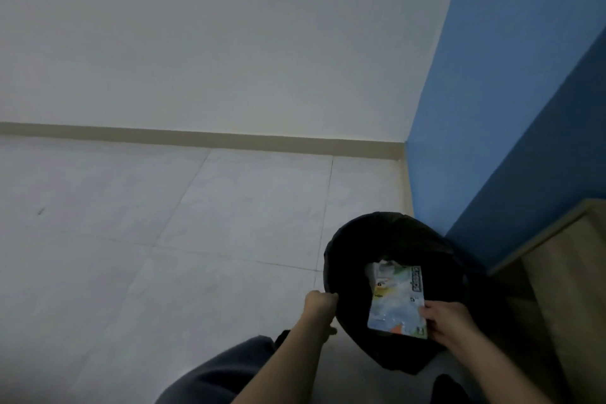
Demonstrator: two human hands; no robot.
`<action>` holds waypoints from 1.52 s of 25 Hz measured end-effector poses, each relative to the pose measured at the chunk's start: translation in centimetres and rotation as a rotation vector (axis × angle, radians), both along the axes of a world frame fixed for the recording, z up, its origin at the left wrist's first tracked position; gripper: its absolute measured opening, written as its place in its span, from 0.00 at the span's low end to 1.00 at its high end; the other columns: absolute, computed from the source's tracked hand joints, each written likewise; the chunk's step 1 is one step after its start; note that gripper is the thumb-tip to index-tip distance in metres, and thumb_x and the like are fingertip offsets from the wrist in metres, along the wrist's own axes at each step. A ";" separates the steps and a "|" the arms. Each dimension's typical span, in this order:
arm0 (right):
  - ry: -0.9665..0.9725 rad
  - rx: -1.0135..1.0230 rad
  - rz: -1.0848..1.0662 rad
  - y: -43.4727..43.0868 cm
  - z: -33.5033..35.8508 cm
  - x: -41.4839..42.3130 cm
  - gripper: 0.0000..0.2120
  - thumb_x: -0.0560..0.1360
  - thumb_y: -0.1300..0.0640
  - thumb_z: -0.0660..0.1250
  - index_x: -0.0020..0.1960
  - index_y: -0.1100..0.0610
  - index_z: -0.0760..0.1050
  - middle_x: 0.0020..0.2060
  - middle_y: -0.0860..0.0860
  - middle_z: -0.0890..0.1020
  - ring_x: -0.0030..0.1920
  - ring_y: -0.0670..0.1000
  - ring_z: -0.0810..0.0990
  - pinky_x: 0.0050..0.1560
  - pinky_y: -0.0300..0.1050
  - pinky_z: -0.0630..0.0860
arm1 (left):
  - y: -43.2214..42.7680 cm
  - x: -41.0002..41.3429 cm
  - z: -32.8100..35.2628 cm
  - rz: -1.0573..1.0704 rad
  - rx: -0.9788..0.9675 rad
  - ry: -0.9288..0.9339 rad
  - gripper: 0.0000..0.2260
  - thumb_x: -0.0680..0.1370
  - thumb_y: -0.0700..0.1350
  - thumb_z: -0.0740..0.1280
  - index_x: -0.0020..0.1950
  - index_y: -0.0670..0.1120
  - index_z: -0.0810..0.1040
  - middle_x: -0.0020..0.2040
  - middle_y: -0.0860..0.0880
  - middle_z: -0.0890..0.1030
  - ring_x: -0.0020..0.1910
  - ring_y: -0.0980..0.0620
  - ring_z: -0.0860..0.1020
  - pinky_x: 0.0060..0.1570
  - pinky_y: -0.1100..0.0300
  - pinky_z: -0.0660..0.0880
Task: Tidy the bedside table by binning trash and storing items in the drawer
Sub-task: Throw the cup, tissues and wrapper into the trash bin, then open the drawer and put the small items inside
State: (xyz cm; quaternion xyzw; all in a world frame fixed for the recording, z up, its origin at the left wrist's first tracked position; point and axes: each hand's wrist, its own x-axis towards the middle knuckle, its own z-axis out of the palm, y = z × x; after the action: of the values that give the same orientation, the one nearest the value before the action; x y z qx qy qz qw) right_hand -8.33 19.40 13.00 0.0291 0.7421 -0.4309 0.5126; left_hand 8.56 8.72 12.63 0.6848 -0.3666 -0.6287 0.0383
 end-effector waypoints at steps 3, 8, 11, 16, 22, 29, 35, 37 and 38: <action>-0.033 0.052 -0.090 -0.1 -2.6 0.0 0.16 0.71 0.77 0.61 0.59 0.74 0.71 0.51 0.65 0.78 0.38 0.59 0.76 0.29 0.46 0.77 | 0.6 -1.1 -1.7 0.054 0.038 0.054 0.15 0.78 0.32 0.57 0.64 0.35 0.71 0.43 0.41 0.76 0.41 0.41 0.77 0.37 0.52 0.76; -0.068 0.075 -0.108 -1.2 -4.5 0.3 0.15 0.73 0.72 0.62 0.60 0.71 0.71 0.40 0.59 0.77 0.40 0.57 0.77 0.39 0.46 0.79 | 0.0 -1.3 -2.2 0.096 0.039 0.068 0.10 0.77 0.30 0.57 0.55 0.36 0.74 0.41 0.41 0.76 0.46 0.38 0.78 0.35 0.51 0.80; 0.307 0.114 -0.020 -0.7 -2.7 0.4 0.16 0.75 0.69 0.62 0.62 0.68 0.71 0.46 0.60 0.79 0.46 0.58 0.77 0.57 0.54 0.73 | 0.0 -1.1 -1.7 0.080 0.049 0.072 0.07 0.76 0.33 0.60 0.52 0.36 0.74 0.44 0.41 0.76 0.47 0.39 0.78 0.35 0.50 0.79; 0.648 0.327 -0.141 1.8 -1.3 -0.8 0.26 0.73 0.64 0.66 0.69 0.61 0.64 0.68 0.63 0.66 0.67 0.64 0.64 0.66 0.59 0.62 | 0.5 -1.3 -1.1 0.113 0.111 0.125 0.11 0.77 0.39 0.60 0.57 0.35 0.71 0.38 0.42 0.73 0.37 0.41 0.76 0.31 0.55 0.74; 0.214 0.061 -0.268 -1.1 -3.8 -2.5 0.29 0.75 0.54 0.64 0.73 0.60 0.59 0.69 0.60 0.67 0.67 0.62 0.68 0.65 0.56 0.64 | -2.1 -1.9 -1.4 0.292 0.123 0.277 0.16 0.76 0.44 0.59 0.62 0.40 0.72 0.51 0.41 0.76 0.46 0.40 0.75 0.34 0.55 0.74; -0.011 -0.256 -0.335 -9.2 -4.5 -7.0 0.21 0.77 0.52 0.59 0.69 0.57 0.66 0.64 0.57 0.73 0.61 0.58 0.73 0.55 0.52 0.70 | -10.0 -5.2 -1.6 0.442 0.040 0.479 0.15 0.78 0.43 0.56 0.63 0.41 0.71 0.55 0.40 0.74 0.57 0.38 0.73 0.52 0.49 0.73; 0.055 -0.337 -0.205 -13.3 -4.7 -10.9 0.21 0.79 0.53 0.56 0.70 0.59 0.63 0.68 0.58 0.70 0.64 0.57 0.70 0.60 0.52 0.68 | -13.1 -9.3 -1.4 0.535 0.049 0.738 0.19 0.80 0.46 0.56 0.70 0.42 0.67 0.62 0.41 0.75 0.67 0.42 0.71 0.69 0.48 0.66; 0.197 -0.300 -0.092 -12.3 -3.9 -11.0 0.23 0.79 0.52 0.56 0.72 0.60 0.60 0.70 0.57 0.67 0.66 0.57 0.69 0.65 0.53 0.66 | -12.3 -9.0 -1.1 0.537 0.064 0.722 0.21 0.80 0.48 0.55 0.72 0.44 0.64 0.64 0.42 0.74 0.66 0.43 0.71 0.70 0.46 0.63; 0.300 -0.279 -0.025 -11.2 -3.4 -11.0 0.24 0.79 0.52 0.57 0.72 0.60 0.60 0.70 0.56 0.67 0.67 0.56 0.68 0.67 0.54 0.65 | -11.4 -8.9 -1.0 0.529 0.067 0.692 0.22 0.80 0.48 0.55 0.73 0.44 0.62 0.68 0.42 0.72 0.67 0.43 0.70 0.71 0.45 0.61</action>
State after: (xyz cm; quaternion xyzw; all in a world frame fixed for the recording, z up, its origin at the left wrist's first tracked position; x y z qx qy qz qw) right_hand -19.34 8.18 9.65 -0.0975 0.7428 -0.5354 0.3900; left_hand -0.32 -2.71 11.62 0.5052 -0.1234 -0.8011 0.2962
